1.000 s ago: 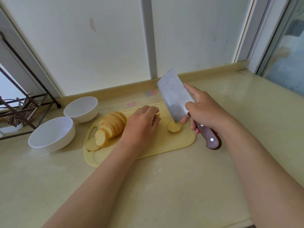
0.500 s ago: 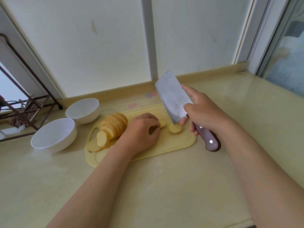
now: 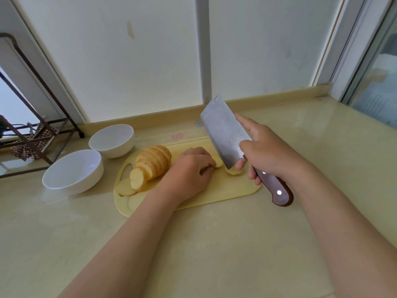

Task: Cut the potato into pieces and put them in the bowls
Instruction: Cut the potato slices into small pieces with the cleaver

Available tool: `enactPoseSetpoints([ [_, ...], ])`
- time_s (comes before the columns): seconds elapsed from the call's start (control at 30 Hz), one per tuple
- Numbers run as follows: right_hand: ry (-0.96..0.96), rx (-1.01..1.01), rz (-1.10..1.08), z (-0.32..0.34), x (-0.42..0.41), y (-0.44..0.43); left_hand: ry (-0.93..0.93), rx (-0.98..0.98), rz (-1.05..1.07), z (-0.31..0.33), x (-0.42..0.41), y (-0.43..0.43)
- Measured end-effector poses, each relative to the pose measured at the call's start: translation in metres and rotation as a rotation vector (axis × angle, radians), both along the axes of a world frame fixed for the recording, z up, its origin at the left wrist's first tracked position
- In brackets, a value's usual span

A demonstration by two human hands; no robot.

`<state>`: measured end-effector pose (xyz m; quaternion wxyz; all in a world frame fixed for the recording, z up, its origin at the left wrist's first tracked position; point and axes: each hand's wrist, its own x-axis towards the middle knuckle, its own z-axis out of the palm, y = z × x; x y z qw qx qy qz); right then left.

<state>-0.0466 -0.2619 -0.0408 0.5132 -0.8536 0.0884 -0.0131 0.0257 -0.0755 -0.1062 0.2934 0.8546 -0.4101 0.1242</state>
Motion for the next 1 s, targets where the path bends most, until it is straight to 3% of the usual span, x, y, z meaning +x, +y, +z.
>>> enactPoseSetpoints([
  [0.5,0.156,-0.335,0.06,0.028,-0.006,0.028,-0.126,0.136,-0.128,0.007,0.007,-0.005],
  [1.0,0.208,-0.373,0.079,0.032,-0.018,0.029,-0.198,0.143,-0.223,0.002,0.018,-0.001],
])
